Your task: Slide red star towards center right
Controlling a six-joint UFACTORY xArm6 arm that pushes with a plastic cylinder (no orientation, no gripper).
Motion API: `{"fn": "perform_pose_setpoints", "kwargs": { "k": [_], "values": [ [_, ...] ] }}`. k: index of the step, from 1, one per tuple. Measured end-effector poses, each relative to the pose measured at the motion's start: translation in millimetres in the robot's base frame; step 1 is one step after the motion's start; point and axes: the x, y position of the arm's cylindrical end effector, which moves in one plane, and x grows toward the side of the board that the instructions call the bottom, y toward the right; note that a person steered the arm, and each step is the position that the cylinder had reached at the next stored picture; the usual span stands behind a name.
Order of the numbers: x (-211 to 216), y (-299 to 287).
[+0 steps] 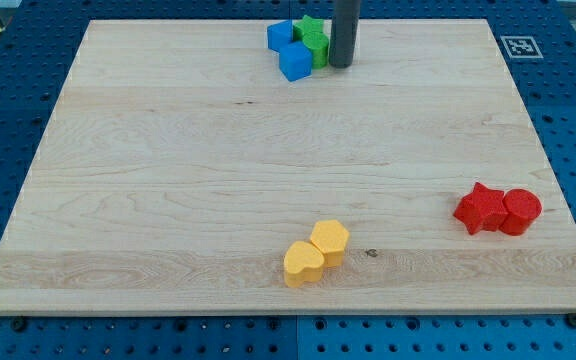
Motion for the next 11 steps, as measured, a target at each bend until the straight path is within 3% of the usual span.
{"fn": "perform_pose_setpoints", "kwargs": {
  "k": [2, 4, 7, 8, 11],
  "values": [
    [87, -20],
    [171, 19],
    [253, 88],
    [263, 119],
    [201, 145]
  ]
}}
